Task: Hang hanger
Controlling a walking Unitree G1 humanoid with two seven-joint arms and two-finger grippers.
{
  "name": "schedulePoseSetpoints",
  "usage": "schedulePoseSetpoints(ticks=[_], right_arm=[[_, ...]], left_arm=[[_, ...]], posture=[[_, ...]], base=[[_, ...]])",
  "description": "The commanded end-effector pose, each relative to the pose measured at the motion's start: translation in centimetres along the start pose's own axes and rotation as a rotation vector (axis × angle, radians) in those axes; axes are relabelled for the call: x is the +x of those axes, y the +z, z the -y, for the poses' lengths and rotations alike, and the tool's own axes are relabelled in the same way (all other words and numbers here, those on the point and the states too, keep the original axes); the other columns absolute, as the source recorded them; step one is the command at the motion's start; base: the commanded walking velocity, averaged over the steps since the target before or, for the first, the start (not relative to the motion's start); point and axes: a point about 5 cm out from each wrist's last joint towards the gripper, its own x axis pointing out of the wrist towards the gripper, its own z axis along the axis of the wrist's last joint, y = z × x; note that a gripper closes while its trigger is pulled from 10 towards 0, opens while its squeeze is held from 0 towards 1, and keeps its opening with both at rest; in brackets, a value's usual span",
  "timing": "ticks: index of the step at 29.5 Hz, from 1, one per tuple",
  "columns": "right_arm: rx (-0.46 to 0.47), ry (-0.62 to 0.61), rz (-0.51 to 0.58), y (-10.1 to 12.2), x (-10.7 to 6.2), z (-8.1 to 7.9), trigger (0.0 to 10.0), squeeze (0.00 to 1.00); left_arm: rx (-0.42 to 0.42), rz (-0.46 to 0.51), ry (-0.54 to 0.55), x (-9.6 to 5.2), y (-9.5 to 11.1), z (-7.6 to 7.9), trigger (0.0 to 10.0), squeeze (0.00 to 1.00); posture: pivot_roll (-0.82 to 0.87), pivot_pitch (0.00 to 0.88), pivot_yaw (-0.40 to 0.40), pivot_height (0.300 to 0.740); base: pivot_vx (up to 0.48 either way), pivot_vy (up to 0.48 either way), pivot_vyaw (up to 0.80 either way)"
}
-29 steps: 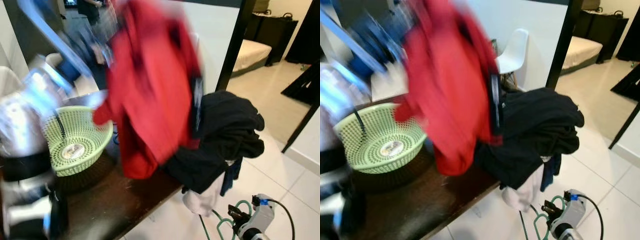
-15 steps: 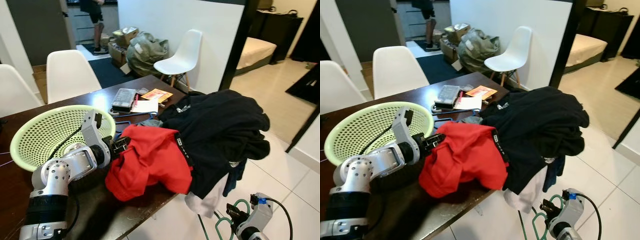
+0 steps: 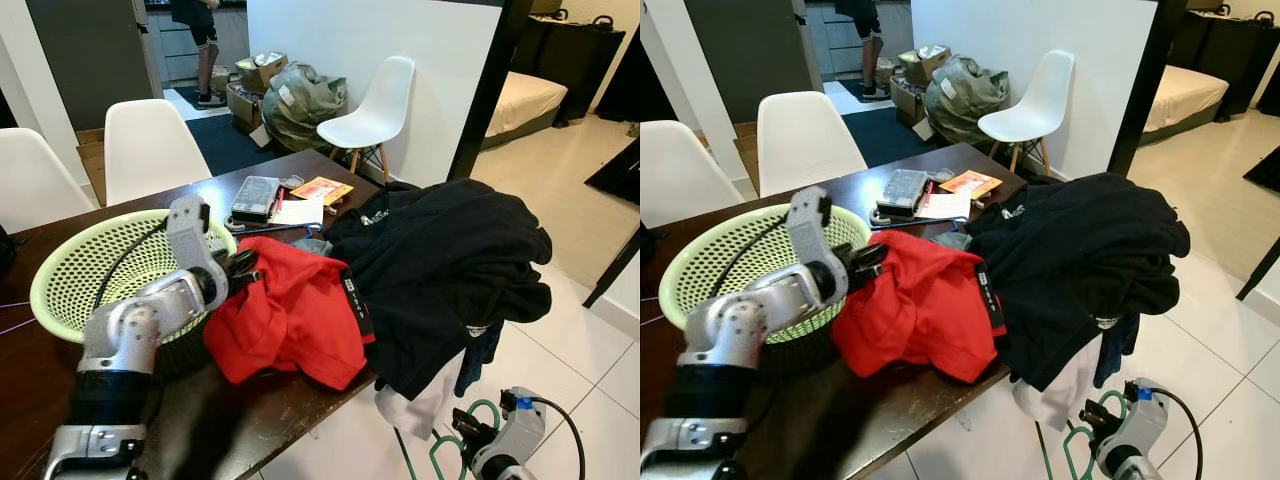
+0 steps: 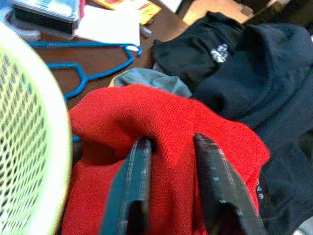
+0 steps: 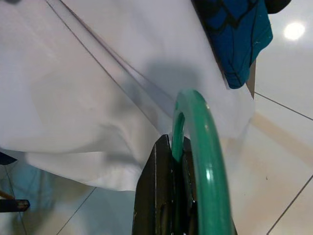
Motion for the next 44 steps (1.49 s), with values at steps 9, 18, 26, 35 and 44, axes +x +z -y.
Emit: schedulePoseSetpoints(ticks=[9,18,26,35,44], right_arm=[[0.012,-0.008,0.011,0.1,-0.1,0.2,10.0,0.0],[0.009,-0.009,0.003,0.3,-0.2,0.5,10.0,0.0],[0.005,-0.003,-0.011,0.4,-0.1,0.5,10.0,0.0],[0.0,0.0,-0.025,0.6,0.0,0.7,10.0,0.0],[-0.006,0.005,-0.039,0.6,-0.1,0.8,10.0,0.0]], left_arm=[[0.277,0.046,-0.143,-1.8,0.6,1.0,10.0,1.0],[0.565,-0.106,0.023,-6.5,0.1,-2.6,10.0,1.0],[0.313,-0.051,-0.061,-8.9,-2.0,-0.6,10.0,0.02],[-0.131,0.053,-0.084,-10.3,-4.5,1.0,10.0,0.0],[-0.295,0.086,0.302,-11.0,-6.1,-1.3,10.0,0.0]], posture=[[0.02,0.0,-0.025,0.74],[0.05,0.0,-0.052,0.74],[0.07,0.0,-0.072,0.74],[0.09,0.0,-0.092,0.74],[0.11,0.0,-0.111,0.74]], base=[[0.0,0.0,0.0],[0.0,0.0,0.0],[0.0,0.0,0.0],[0.0,0.0,0.0],[0.0,0.0,0.0]])
